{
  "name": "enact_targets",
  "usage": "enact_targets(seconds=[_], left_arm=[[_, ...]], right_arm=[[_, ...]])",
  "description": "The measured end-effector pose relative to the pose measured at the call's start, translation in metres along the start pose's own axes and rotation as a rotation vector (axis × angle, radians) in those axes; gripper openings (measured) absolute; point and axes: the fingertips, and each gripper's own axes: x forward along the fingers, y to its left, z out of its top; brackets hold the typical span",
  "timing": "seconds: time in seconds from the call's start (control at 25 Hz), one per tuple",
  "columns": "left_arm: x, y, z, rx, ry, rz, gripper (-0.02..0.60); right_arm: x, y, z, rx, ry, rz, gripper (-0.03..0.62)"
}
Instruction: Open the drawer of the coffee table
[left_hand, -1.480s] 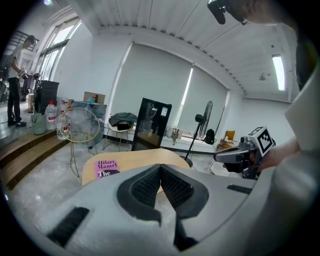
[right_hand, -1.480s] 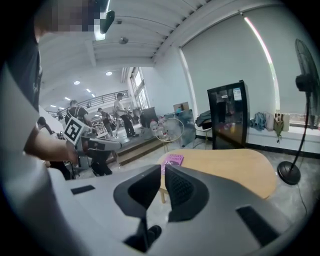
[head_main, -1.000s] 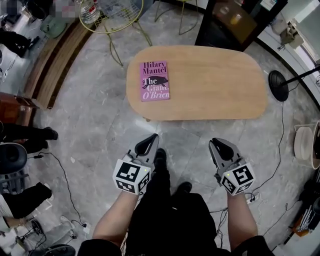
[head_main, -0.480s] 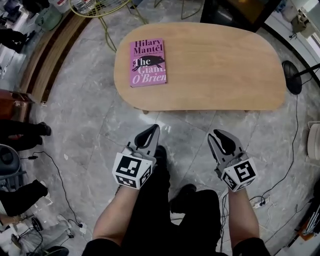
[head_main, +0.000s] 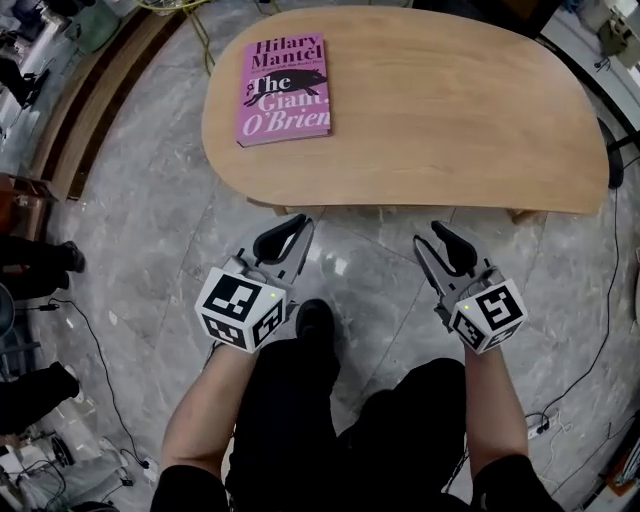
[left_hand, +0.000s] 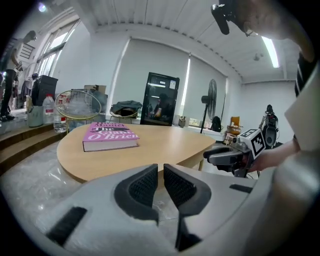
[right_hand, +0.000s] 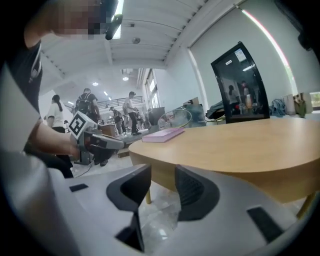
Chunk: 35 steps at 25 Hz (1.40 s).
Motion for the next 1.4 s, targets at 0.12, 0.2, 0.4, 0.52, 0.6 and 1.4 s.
enact_targets(seconds=[0.12,0.2,0.4,0.52,0.6,1.4], left_arm=[[0.003,0.011,-0.015,-0.028,-0.013,0.031,0.058],[0.000,0.015,-0.020,-0.029,-0.018,0.051,0.063],[-0.018,0.025,-0.016,0.022,-0.040,0.111,0.101],[-0.027,0.032,-0.031,0.038,-0.029,0.154,0.121],[-0.030,0.041,-0.046,-0.001,-0.002,0.158,0.159],[-0.002,0.125,-0.083,0.004,0.006,0.275,0.232]], right_arm=[[0.013,-0.006,-0.023,-0.031,0.005,-0.005,0.163],[0.016,-0.007,-0.032,-0.043,0.005,-0.010,0.167],[0.022,-0.017,-0.046,-0.051,-0.004,-0.019,0.185],[0.020,-0.029,-0.049,-0.050,-0.005,-0.048,0.195],[0.017,-0.036,-0.053,-0.048,0.003,-0.069,0.205],[0.014,-0.101,-0.076,-0.038,0.095,-0.228,0.219]])
